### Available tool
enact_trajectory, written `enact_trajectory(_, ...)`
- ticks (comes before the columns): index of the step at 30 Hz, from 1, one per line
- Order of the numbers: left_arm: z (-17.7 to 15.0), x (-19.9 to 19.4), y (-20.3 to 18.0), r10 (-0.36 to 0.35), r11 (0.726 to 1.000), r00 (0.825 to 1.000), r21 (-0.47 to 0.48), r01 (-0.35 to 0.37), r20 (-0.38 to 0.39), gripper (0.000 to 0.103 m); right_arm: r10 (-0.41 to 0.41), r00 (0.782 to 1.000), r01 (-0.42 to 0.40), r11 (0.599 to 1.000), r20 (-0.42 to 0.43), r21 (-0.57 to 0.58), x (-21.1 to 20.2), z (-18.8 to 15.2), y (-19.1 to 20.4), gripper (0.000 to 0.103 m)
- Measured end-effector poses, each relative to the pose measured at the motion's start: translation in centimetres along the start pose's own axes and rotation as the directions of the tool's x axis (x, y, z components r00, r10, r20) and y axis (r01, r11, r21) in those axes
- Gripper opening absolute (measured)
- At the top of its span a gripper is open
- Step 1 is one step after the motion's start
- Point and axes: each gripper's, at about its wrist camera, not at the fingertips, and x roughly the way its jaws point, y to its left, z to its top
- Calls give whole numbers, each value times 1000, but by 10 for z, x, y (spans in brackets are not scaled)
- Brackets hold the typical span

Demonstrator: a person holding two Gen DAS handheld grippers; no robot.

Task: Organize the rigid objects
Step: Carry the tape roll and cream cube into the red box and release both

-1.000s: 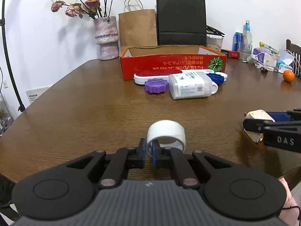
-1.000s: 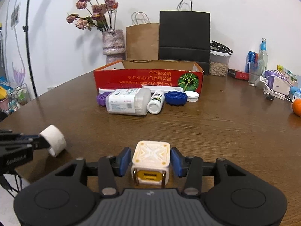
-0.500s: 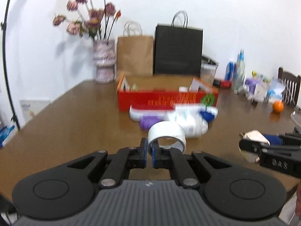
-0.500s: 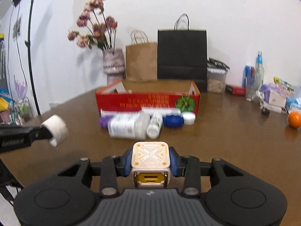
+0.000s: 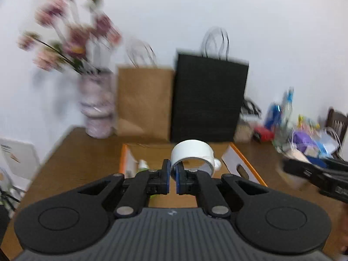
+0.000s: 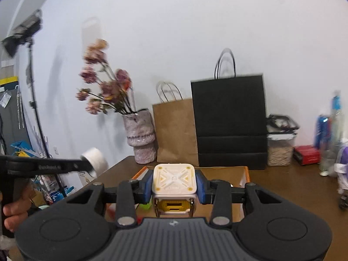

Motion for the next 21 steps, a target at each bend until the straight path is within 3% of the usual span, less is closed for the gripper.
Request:
enact_trajectory(3,25,83,-6,39,998,987,51,-31,-159,5,-22,990,31,998,-137,57,84,19,-20,38)
enact_trajectory(5,28,142,-4,52,998,958,55,-38,-281,5,-73,975,83,996,-212,40,137,19,-30,38)
enact_trajectory(8,22,214,-1,148,988,912,107,-115,-382,5,-126,943,147,988,-310,44,199,13,-47,38)
enact_trajectory(11,21,256,11,162,986,890,97,-133,-427,6,-161,915,181,983,-369,20,243,4,-59,38)
enact_trajectory(13,16,272,21,199,980,881,80,-183,-429,7,-161,903,186,982,-398,25,262,-1,-65,38)
enact_trajectory(16,7,284,30,196,981,881,86,-176,-431,14,-160,889,193,981,-429,35,279,-8,-70,38)
enact_trajectory(19,5,283,33,175,985,891,76,-158,-418,41,-162,889,202,978,-428,49,284,-10,-73,40)
enact_trajectory(21,7,277,31,165,986,904,71,-149,-394,60,-154,899,194,979,-410,57,280,-7,-73,49)
